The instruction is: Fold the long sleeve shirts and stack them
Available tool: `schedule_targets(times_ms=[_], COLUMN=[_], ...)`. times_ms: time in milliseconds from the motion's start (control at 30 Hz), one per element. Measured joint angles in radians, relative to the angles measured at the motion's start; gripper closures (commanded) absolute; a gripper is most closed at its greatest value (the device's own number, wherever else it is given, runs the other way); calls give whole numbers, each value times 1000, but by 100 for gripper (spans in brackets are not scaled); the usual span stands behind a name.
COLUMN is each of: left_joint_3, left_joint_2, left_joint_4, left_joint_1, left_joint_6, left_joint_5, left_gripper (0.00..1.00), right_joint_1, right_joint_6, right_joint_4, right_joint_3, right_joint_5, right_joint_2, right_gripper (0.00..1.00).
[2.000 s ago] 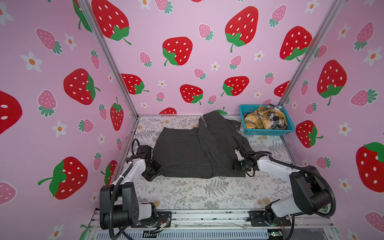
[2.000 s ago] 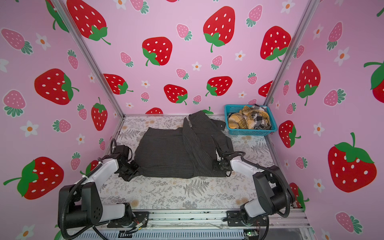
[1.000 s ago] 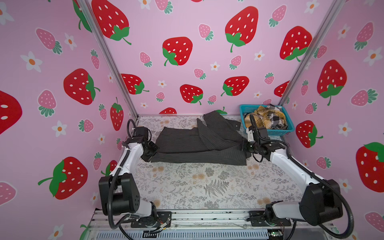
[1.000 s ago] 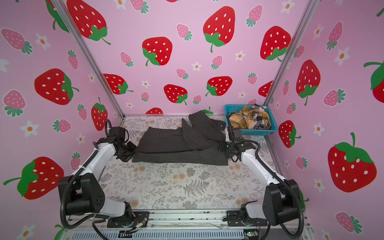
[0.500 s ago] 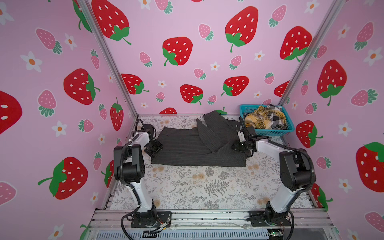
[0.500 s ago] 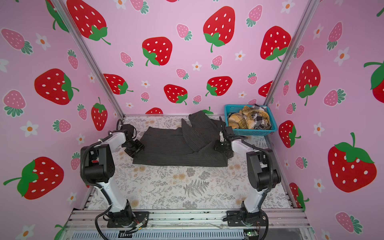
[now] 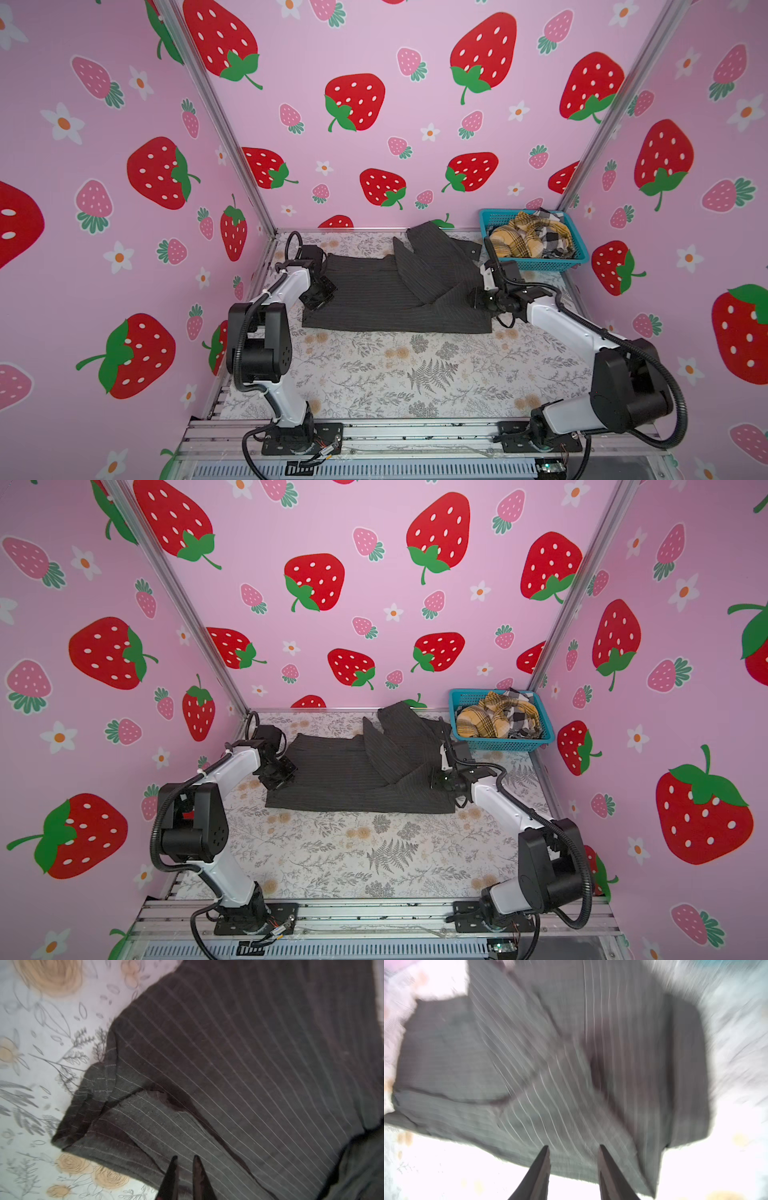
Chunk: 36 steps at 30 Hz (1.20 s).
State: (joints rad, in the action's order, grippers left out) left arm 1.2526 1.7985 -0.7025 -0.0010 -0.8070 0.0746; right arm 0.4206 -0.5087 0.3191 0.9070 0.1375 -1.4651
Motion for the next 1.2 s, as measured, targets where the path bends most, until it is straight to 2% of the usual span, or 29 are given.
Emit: schedule_targets(times_ms=[133,333,533,700,733,767,800,867,933,1033,1200], left_joint_3=[-35,-89,-220,-304,-310,-310,-306,-249,-120,178,680], left_joint_2=[56,45,-52,-124,-133,-139,-146,-156,-153,-103,121], left_joint_4=[22,67,113,119,109,94,79,16,-45,-90,-126], left_joint_1=[8,30,65,69,69,69,68,53,14,-82,-214], left_joint_6=[-14,-23,-27,-6,2,10,26,56,92,151,227], left_joint_5=[15,21,42,43,43,43,42,22,-12,-58,-64], left_gripper=[99,100,100,100,97,82,71,50,40,33,31], right_joint_1=[9,10,10,10,10,10,13,14,14,14,14], right_joint_6=[-16,-34,-67,-79,-79,-79,-77,-72,-68,-66,-66], right_joint_4=[-1,-39,-75,-3,17,42,63,108,129,133,114], right_joint_3=[-57,-70,-188,-234,-230,-221,-207,-147,-76,16,60], right_joint_5=[-11,-28,-17,0,3,6,6,4,-2,-15,-8], right_joint_2=[-67,-132,-48,38,53,70,85,113,121,119,86], right_gripper=[66,71,72,71,68,65,62,58,56,55,53])
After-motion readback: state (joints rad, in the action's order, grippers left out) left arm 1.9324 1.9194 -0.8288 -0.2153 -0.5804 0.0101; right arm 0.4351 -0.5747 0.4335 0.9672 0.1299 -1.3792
